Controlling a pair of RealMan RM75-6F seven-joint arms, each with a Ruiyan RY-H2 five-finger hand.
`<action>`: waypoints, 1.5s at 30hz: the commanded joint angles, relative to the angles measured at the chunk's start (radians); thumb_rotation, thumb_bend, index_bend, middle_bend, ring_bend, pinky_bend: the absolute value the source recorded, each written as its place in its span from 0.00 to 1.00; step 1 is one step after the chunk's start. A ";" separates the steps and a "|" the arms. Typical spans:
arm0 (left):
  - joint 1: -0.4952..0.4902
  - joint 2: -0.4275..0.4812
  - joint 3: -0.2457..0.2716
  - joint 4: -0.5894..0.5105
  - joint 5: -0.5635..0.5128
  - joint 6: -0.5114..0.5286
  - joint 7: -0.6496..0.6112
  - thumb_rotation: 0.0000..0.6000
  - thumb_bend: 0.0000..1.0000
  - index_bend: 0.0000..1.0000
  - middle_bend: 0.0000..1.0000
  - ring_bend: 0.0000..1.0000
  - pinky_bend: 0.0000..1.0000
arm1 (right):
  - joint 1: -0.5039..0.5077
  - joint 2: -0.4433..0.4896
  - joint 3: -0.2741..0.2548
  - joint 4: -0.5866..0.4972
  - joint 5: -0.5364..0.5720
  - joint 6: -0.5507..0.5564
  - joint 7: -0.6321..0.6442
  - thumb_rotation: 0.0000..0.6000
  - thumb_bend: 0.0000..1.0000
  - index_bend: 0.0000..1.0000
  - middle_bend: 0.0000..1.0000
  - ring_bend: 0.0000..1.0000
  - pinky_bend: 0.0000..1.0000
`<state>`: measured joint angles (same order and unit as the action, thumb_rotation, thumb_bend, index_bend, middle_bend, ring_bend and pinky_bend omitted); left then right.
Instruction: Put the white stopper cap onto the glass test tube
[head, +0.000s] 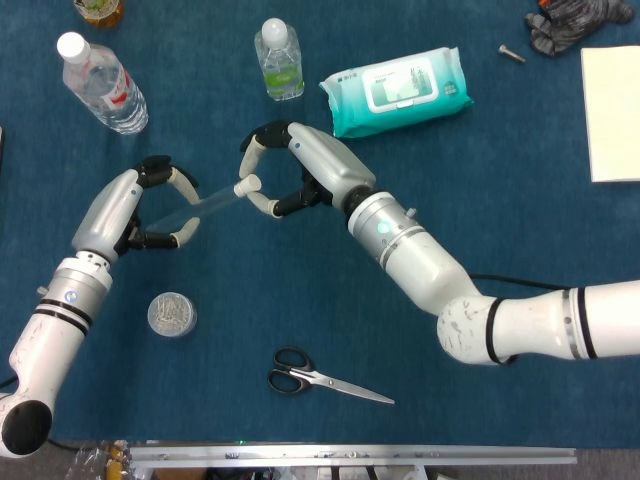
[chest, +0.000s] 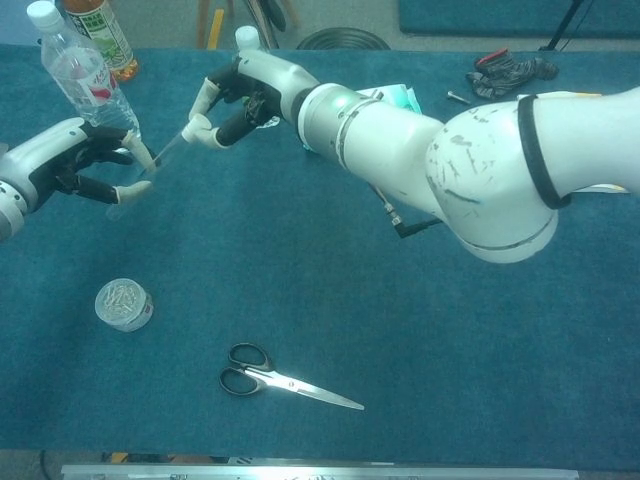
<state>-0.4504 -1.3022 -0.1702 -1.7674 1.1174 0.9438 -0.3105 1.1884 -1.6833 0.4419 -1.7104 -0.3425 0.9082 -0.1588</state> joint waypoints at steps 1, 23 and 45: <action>-0.001 0.000 -0.001 -0.001 -0.001 -0.002 0.000 1.00 0.33 0.64 0.32 0.10 0.14 | 0.002 -0.004 -0.001 0.001 0.001 -0.001 -0.001 1.00 0.29 0.57 0.30 0.12 0.09; 0.004 0.002 0.003 0.001 0.001 -0.002 -0.011 1.00 0.33 0.64 0.32 0.10 0.14 | -0.014 -0.011 -0.005 0.011 -0.059 -0.022 0.020 1.00 0.29 0.42 0.27 0.12 0.09; 0.011 0.024 0.025 0.040 0.053 -0.027 -0.054 1.00 0.33 0.64 0.32 0.10 0.14 | -0.055 0.054 0.005 -0.050 -0.132 -0.010 0.044 1.00 0.29 0.34 0.24 0.11 0.09</action>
<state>-0.4409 -1.2819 -0.1507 -1.7361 1.1587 0.9221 -0.3554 1.1397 -1.6406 0.4466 -1.7493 -0.4681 0.8928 -0.1117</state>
